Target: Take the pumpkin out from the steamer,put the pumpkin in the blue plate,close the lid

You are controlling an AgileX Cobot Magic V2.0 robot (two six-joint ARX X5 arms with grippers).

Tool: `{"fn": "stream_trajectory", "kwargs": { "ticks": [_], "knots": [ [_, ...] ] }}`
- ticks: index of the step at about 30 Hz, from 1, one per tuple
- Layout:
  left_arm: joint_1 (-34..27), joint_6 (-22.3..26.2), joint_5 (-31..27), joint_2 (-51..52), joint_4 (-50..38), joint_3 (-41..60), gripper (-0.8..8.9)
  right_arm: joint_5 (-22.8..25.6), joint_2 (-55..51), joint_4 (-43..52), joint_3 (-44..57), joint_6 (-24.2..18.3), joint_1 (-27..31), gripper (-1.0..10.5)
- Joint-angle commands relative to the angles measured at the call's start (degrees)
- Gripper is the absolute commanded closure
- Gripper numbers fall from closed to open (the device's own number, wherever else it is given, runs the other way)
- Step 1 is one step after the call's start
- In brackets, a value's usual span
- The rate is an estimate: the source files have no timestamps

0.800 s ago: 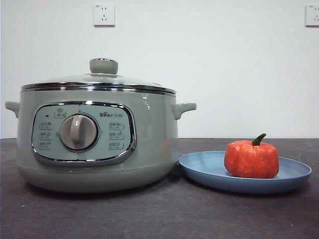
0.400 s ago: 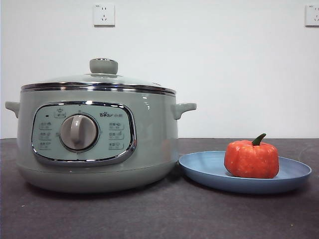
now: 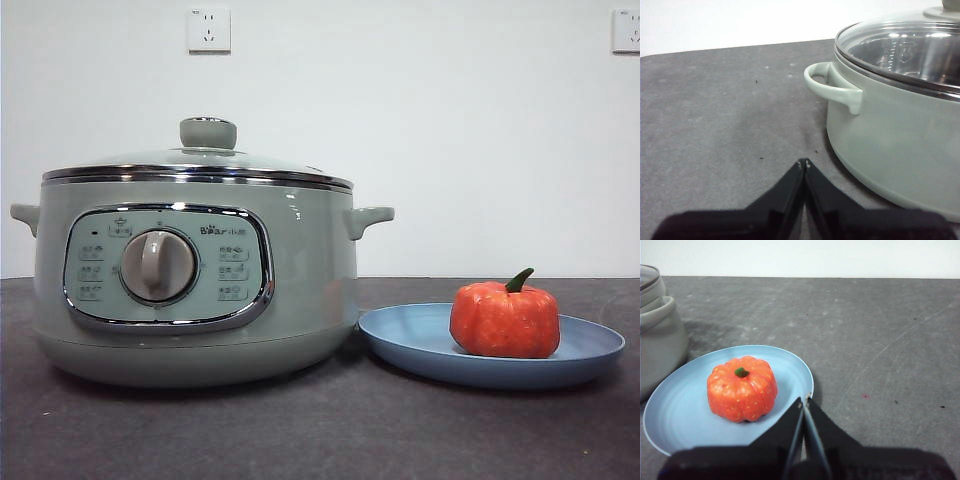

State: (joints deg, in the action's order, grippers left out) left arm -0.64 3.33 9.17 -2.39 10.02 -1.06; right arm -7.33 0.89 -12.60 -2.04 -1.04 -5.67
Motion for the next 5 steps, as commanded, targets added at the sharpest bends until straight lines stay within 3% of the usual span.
{"fn": "stream_trajectory", "kwargs": {
  "ticks": [1, 5],
  "knots": [
    [-0.22, -0.57, -0.09, 0.13, 0.31, 0.72, 8.16, 0.20, -0.13, -0.33, 0.50, 0.52, -0.02, 9.6],
    [-0.22, -0.59, -0.09, 0.13, 0.31, 0.72, 8.17, 0.20, -0.13, -0.33, 0.50, 0.55, -0.02, 9.6]
  ]
}}
